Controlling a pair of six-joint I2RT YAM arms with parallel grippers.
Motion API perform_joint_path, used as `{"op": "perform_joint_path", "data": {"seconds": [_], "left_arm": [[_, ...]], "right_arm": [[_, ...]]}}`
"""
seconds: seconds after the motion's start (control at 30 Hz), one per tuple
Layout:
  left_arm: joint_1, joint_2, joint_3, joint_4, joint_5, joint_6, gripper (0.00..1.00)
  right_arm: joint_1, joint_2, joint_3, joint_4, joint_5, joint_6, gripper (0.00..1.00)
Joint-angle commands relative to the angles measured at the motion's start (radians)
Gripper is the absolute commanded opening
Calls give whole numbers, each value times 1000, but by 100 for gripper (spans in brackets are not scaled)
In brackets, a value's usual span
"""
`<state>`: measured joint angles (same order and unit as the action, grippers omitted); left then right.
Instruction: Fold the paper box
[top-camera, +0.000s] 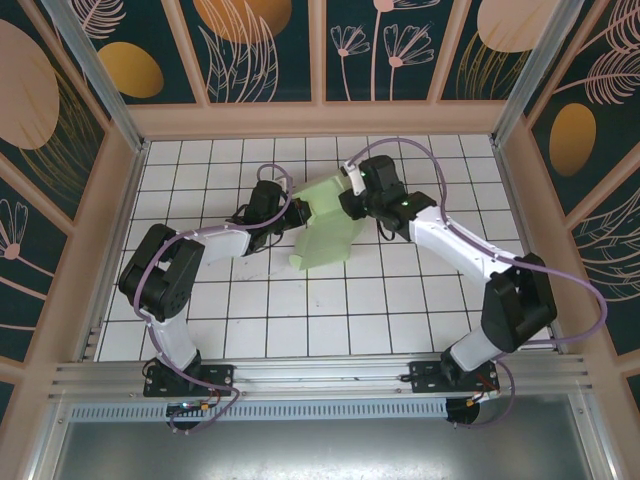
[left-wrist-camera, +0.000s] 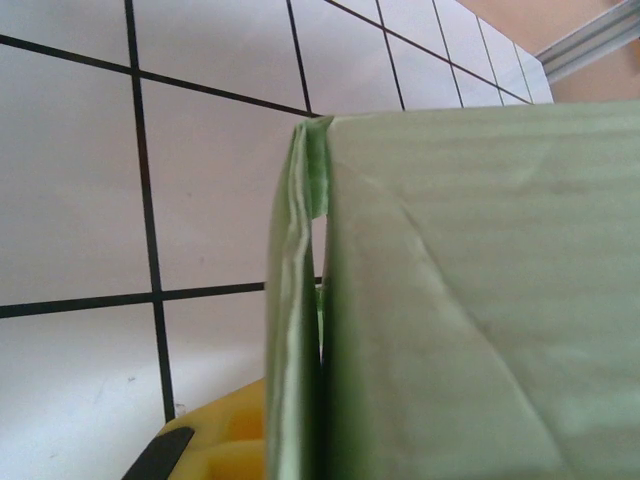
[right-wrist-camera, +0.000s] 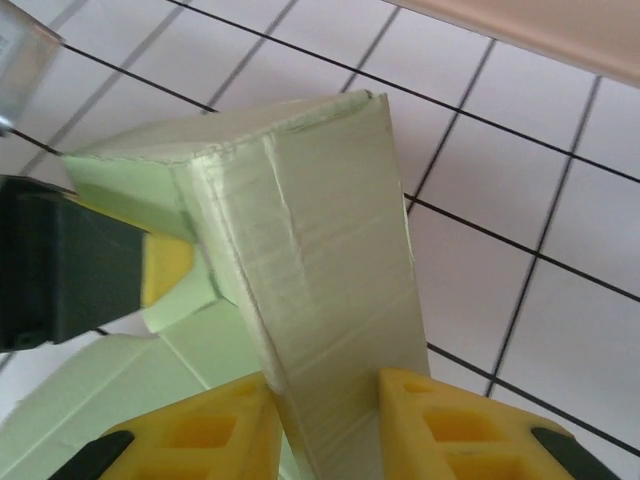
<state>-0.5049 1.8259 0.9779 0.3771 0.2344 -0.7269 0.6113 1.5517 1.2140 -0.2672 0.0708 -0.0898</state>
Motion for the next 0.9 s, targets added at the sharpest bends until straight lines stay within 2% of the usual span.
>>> {"op": "perform_joint_path", "data": {"seconds": [0.0,0.2,0.47,0.87], "left_arm": [[-10,-21,4,47,48,3,0],[-8,-25,1,47,45,2,0],[-10,-29,1,47,45,4,0],[-10,-25,8,46,54,-6,0]], "right_arm": [[64,62,53,-32,192,-53,31],[128,122,91,-46,356,-90,33],[168,169,109,-46,460,-91,27],[259,319,172,-91,773,-66,20]]}}
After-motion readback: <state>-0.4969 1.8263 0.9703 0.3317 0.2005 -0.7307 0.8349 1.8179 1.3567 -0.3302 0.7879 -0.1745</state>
